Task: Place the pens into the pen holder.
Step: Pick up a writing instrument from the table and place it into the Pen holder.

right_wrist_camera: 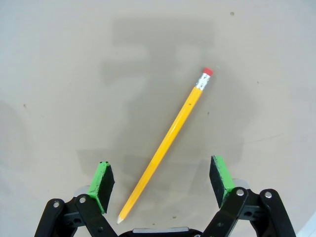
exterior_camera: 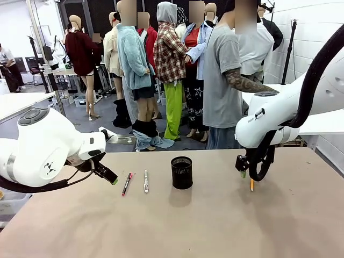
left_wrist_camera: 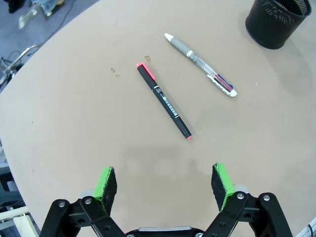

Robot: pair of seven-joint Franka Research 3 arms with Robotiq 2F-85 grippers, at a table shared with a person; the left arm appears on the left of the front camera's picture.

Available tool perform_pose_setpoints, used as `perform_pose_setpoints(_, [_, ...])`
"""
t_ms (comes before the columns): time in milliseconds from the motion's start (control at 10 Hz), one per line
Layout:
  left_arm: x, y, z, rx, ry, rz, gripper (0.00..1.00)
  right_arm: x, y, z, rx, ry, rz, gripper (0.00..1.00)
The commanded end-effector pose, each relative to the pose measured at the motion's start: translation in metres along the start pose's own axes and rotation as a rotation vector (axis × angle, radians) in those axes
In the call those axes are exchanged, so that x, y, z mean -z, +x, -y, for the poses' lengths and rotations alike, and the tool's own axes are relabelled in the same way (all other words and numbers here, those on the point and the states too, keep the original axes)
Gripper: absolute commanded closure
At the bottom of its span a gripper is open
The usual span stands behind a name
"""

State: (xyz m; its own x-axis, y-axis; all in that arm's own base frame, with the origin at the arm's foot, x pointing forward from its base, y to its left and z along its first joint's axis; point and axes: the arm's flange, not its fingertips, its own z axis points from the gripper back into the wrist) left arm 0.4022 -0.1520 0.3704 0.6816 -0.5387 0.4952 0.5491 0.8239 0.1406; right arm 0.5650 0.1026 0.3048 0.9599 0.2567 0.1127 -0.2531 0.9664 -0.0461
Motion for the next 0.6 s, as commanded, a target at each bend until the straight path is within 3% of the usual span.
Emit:
perform_pose_setpoints(0, [-0.001,0.000,-0.001,-0.003,0.001,0.002,0.00,0.004,0.009,0.005,0.037,0.033,-0.025,0.12])
perform_pose_setpoints(400, [-0.001,0.000,-0.001,-0.003,0.001,0.002,0.00,0.013,0.014,0.006,0.020,0.070,-0.080,0.86])
perform_pose_setpoints(500, [-0.001,0.000,-0.001,-0.003,0.001,0.002,0.00,0.015,0.015,0.005,0.012,0.075,-0.097,1.00])
